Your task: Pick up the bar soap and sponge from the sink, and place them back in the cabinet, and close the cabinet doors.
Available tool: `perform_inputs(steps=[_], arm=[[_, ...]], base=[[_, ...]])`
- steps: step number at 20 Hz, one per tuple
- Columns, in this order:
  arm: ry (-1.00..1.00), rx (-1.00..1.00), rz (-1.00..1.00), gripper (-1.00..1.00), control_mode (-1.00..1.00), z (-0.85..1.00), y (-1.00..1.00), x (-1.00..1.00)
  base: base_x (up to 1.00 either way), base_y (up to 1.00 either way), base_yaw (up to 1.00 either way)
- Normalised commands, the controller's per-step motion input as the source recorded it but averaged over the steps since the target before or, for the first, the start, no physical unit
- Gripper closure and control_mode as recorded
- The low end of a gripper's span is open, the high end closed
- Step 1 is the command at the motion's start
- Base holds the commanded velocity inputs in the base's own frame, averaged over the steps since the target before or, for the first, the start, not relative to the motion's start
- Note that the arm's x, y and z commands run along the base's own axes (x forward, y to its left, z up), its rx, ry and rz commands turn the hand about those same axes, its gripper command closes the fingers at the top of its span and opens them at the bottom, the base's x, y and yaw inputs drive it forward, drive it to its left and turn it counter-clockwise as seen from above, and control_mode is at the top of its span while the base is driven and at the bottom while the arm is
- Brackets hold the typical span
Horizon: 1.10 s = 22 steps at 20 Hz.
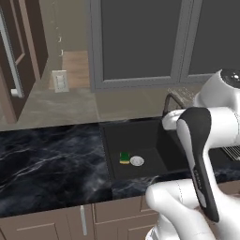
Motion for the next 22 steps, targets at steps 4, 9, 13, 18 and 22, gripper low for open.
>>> perform_inputs(steps=[4, 9, 13, 18, 22], arm=[[0.06, 0.01, 0.00, -1.00, -1.00, -0.28, 0.07, 0.28], [0.07, 0.02, 0.00, -1.00, -1.00, -0.29, 0.05, 0.26], [0.07, 0.01, 0.00, -1.00, -1.00, -0.32, 0.06, 0.30], [0.05, 0.01, 0.00, -1.00, -1.00, -0.31, 0.05, 0.26], [0.03, 0.00, 0.00, -1.00, -1.00, -0.28, 0.08, 0.29]], base=[[0.00, 0.00, 0.00], [0.00, 0.00, 0.00], [0.00, 0.00, 0.00], [0.00, 0.00, 0.00], [0.00, 0.00, 0.00]])
